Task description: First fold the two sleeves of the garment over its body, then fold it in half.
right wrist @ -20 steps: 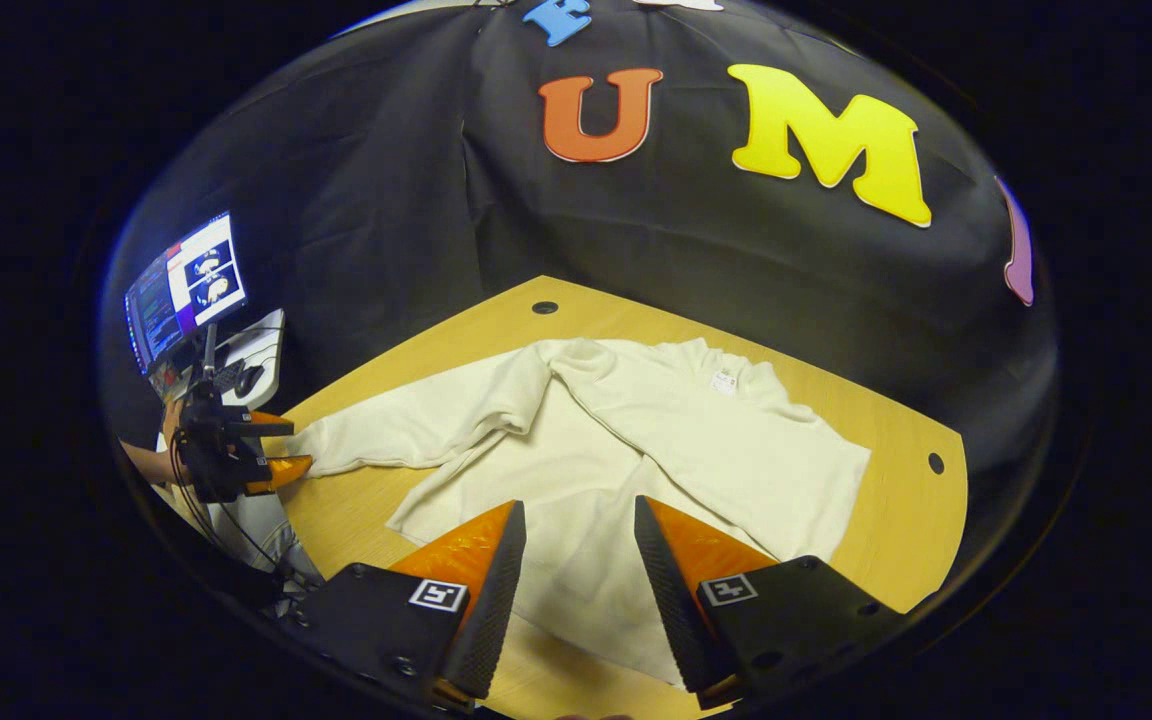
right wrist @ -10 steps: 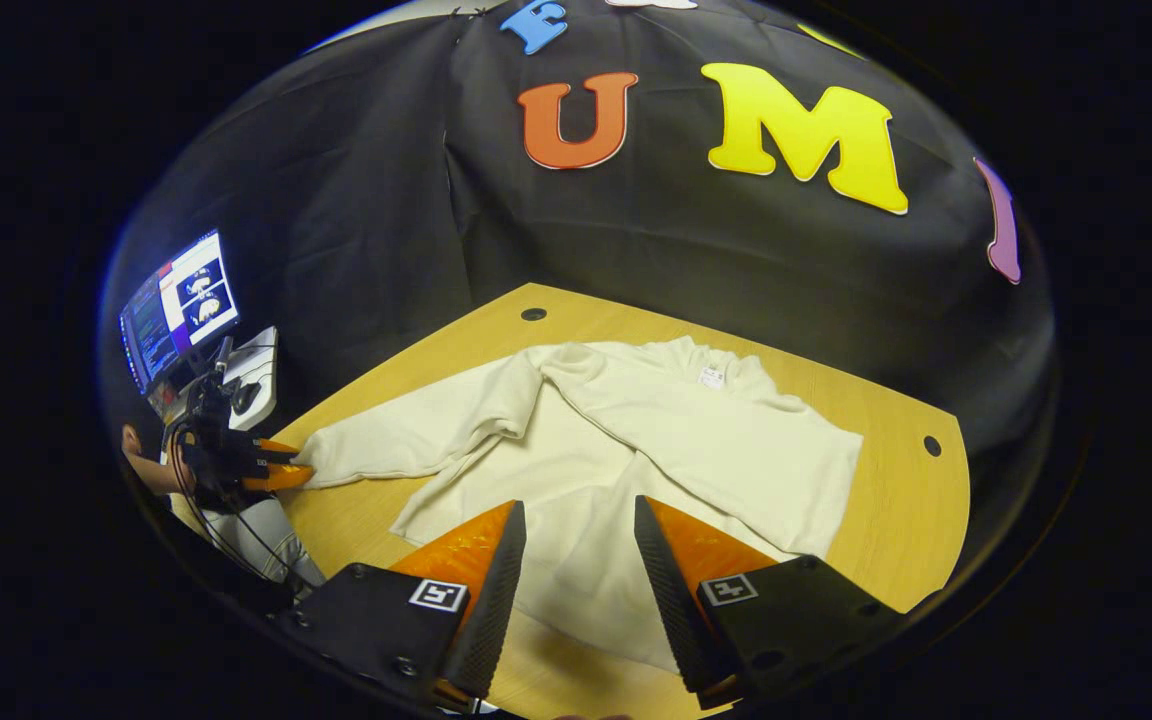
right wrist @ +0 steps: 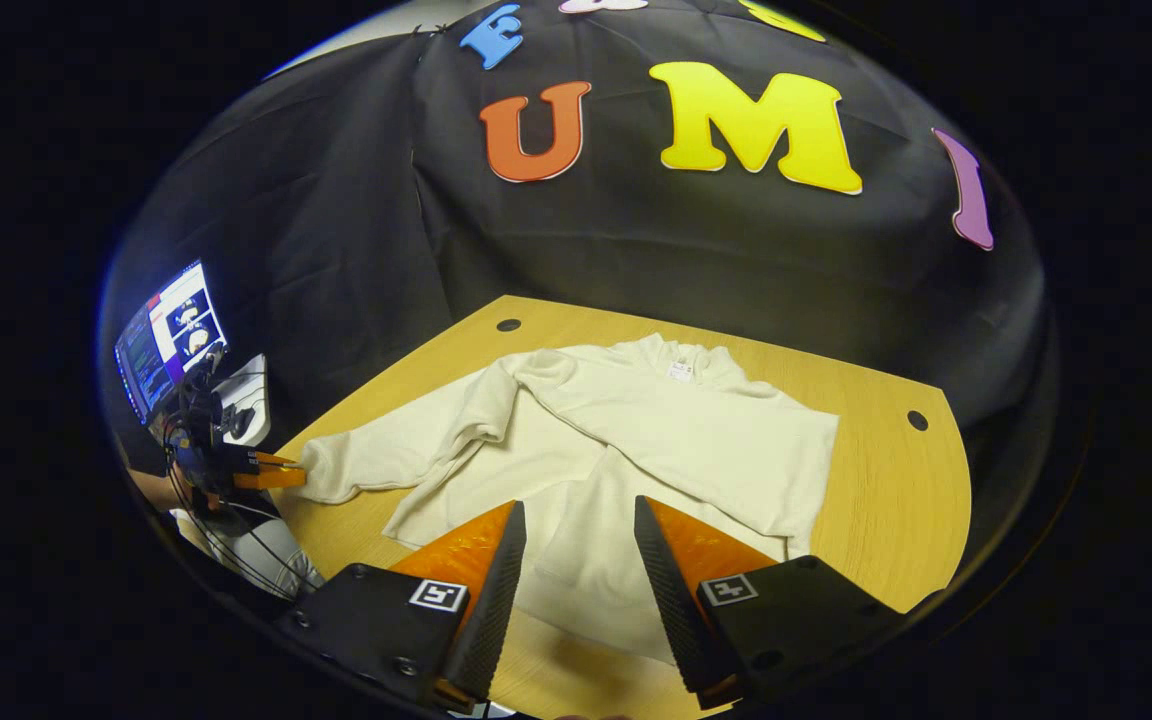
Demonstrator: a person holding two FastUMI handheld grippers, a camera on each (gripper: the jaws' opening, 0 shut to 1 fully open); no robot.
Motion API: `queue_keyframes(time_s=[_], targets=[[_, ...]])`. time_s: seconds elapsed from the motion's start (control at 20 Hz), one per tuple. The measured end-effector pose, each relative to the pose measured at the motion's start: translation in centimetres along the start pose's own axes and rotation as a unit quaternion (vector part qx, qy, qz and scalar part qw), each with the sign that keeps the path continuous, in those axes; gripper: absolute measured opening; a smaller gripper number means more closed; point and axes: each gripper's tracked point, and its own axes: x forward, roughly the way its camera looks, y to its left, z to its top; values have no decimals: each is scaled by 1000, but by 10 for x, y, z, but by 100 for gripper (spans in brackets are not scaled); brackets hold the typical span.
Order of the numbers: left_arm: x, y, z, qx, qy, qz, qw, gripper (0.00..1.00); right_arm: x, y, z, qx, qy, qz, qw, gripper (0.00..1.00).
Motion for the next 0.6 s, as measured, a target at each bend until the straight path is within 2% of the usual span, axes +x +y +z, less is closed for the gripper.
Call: queue_keyframes(time_s=[0.35, 0.6], targets=[[-20, -30, 131, 59, -62, 0, 996, 4, -33, -35, 18, 37, -43, -19, 998, 70], [-20, -78, 233, 133, -109, -18, 985, 4, -71, -70, 19, 72, -70, -47, 994, 70]])
